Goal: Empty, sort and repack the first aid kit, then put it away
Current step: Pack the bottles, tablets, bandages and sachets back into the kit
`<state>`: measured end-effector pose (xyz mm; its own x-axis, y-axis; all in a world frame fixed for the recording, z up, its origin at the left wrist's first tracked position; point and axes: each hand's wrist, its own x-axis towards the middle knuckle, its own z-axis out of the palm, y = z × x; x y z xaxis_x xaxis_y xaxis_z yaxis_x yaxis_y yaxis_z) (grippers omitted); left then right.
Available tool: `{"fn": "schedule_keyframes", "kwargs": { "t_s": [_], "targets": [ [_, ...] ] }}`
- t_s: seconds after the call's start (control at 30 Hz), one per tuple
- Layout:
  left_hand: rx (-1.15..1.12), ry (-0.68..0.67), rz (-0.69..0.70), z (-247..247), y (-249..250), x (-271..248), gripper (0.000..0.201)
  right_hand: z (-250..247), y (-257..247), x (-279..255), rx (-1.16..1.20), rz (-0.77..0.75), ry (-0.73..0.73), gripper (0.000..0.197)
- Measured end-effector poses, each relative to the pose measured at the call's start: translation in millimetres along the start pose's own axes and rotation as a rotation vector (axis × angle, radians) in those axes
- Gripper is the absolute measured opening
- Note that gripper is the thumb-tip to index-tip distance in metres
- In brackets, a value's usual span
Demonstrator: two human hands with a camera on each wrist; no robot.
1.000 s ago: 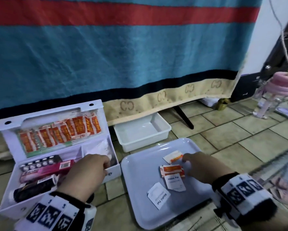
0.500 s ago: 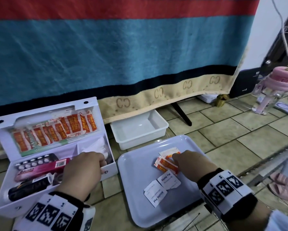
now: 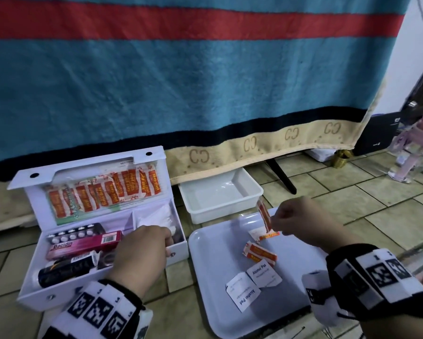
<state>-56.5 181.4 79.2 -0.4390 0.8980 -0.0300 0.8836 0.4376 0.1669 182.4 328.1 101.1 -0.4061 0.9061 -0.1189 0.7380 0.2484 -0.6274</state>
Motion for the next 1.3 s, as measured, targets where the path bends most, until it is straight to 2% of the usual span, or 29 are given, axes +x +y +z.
{"fn": "schedule_keyframes", "kwargs": {
  "t_s": [0.07,0.17,0.27,0.37,0.5,0.63,0.7,0.8,0.87,0.97,1.07,1.13,1.3],
  "targets": [
    [0.003,-0.01,0.01,0,-2,3,0.017,4,-20,-1,0.196,-0.064,0.033,0.013],
    [-0.103,-0.051,0.03,1,-8,6,0.014,19,-52,0,0.333,-0.137,0.02,0.018],
    [-0.268,-0.069,0.069,-2,-21,1,0.012,41,-81,8,0.447,-0.184,-0.09,0.021],
    [-0.29,0.022,0.039,-16,-48,-5,0.016,67,-102,19,0.575,-0.215,-0.214,0.019],
    [-0.21,0.115,-0.042,-53,-91,2,0.023,96,-131,35,0.569,-0.261,-0.278,0.016],
    [-0.141,-0.011,0.003,-83,-114,19,0.034,120,-163,49,0.365,-0.329,-0.331,0.023],
    [-0.119,-0.005,0.025,-88,-120,27,0.045,124,-179,55,0.324,-0.35,-0.306,0.017],
    [-0.14,0.08,0.016,-89,-131,35,0.058,121,-200,65,0.445,-0.334,-0.24,0.008],
    [-0.11,0.088,0.02,-88,-137,39,0.066,118,-210,71,0.533,-0.327,-0.199,0.014],
    [0.053,0.099,0.066,-84,-139,42,0.071,119,-219,79,0.592,-0.383,-0.082,0.022],
    [0.164,0.156,0.094,-78,-137,43,0.068,122,-226,90,0.552,-0.436,0.032,0.027],
    [0.15,0.167,0.093,-75,-138,44,0.062,124,-231,97,0.595,-0.434,0.064,0.025],
    [0.052,0.125,0.117,-73,-147,44,0.055,129,-241,107,0.576,-0.454,0.043,0.023]
  ]
}}
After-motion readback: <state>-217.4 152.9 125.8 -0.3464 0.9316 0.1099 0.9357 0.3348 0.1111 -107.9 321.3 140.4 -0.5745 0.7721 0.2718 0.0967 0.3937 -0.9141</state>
